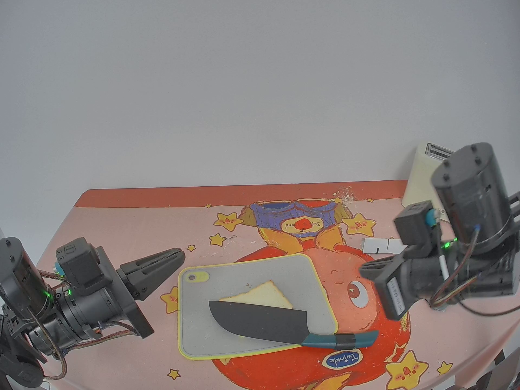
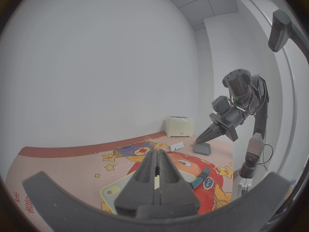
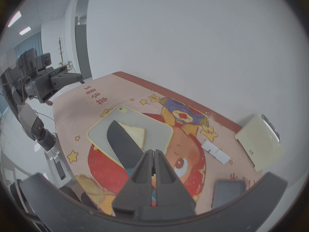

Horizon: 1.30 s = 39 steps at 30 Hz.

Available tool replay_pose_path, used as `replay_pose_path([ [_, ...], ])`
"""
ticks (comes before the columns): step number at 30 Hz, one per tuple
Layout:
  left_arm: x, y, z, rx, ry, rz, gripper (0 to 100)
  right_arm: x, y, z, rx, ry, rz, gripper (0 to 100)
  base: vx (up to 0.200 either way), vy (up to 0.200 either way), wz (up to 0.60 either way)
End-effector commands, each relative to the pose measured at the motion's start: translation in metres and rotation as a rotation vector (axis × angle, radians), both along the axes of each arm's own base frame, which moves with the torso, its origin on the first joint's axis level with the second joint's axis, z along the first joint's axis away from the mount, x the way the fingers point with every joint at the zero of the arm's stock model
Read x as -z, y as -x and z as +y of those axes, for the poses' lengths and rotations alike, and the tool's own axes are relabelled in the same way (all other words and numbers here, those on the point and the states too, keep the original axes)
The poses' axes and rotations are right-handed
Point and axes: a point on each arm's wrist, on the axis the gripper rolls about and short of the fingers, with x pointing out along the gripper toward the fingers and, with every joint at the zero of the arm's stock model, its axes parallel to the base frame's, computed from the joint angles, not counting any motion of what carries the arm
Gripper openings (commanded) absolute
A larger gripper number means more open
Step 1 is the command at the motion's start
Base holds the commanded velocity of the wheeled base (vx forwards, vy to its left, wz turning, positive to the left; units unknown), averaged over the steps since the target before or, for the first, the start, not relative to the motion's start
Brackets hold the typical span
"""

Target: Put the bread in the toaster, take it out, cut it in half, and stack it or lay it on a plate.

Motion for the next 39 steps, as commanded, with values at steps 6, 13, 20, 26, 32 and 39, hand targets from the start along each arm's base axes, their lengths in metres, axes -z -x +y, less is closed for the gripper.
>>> replay_pose_path([
  [6, 0.018, -0.003, -0.002, -0.023, 0.176, 0.3, 0, 0.004, 0.021, -0.049, 0.157, -0.314, 0.193, 0, 0.0, 0.0, 0.0],
  [13, 0.016, -0.002, -0.002, -0.03, 0.589, 0.695, 0, 0.024, 0.012, -0.067, 0.051, -0.404, 0.286, 0, 0.0, 0.0, 0.0],
  [20, 0.03, -0.001, -0.001, -0.073, 0.619, 0.809, 0, 0.052, -0.006, -0.077, 0.037, -0.546, 0.289, 0, 0.0, 0.0, 0.0],
  [26, 0.046, -0.007, -0.004, -0.134, 0.607, 0.888, 100, 0.082, -0.023, -0.098, 0.135, -0.607, 0.164, 0, 0.0, 0.0, 0.0],
  [32, 0.051, 0.0, -0.007, -0.123, 0.612, 0.947, 100, 0.08, -0.034, -0.099, 0.13, -0.654, 0.042, 0, 0.0, 0.0, 0.0],
  [39, 0.062, 0.002, -0.01, -0.145, 0.605, 1.026, 100, 0.074, -0.038, -0.107, 0.162, -0.668, -0.022, 0, 0.0, 0.0, 0.0],
])
